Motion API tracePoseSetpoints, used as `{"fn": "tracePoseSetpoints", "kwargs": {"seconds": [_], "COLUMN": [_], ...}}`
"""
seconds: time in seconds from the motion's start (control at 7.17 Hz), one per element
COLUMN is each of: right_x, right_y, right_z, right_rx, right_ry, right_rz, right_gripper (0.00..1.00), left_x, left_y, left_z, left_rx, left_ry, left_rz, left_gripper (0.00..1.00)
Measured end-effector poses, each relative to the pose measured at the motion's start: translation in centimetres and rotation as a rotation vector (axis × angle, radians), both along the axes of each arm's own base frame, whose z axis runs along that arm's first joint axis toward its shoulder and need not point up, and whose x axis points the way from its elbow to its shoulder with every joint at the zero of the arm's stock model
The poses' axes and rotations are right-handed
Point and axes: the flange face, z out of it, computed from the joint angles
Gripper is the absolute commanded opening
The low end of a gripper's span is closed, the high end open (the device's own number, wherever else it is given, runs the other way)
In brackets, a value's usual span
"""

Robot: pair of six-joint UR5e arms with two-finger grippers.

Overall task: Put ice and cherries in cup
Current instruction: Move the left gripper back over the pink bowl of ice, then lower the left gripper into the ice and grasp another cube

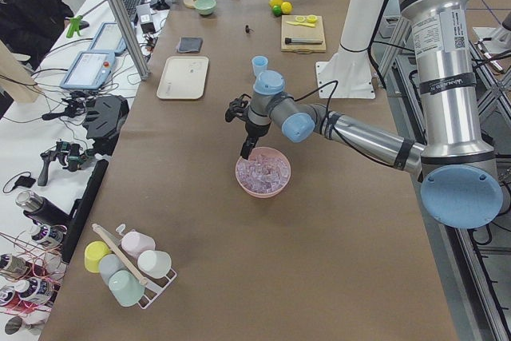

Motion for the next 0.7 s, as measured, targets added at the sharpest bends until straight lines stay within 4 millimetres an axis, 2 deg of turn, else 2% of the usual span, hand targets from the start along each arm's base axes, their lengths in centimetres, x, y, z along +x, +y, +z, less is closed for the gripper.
{"fn": "tracePoseSetpoints", "kwargs": {"seconds": [0.28, 0.7], "right_x": [0.0, 0.0], "right_y": [0.1, 0.1], "right_z": [0.1, 0.2], "right_rx": [-0.001, -0.003], "right_ry": [0.001, 0.002], "right_rz": [0.0, 0.0], "right_gripper": [1.0, 1.0], "left_x": [0.5, 2.8], "left_y": [-0.7, -2.8], "left_z": [2.1, 2.8], "left_rx": [-0.032, -0.118], "left_ry": [-0.019, 0.038], "left_rz": [0.004, 0.021], "left_gripper": [0.98, 0.97]}}
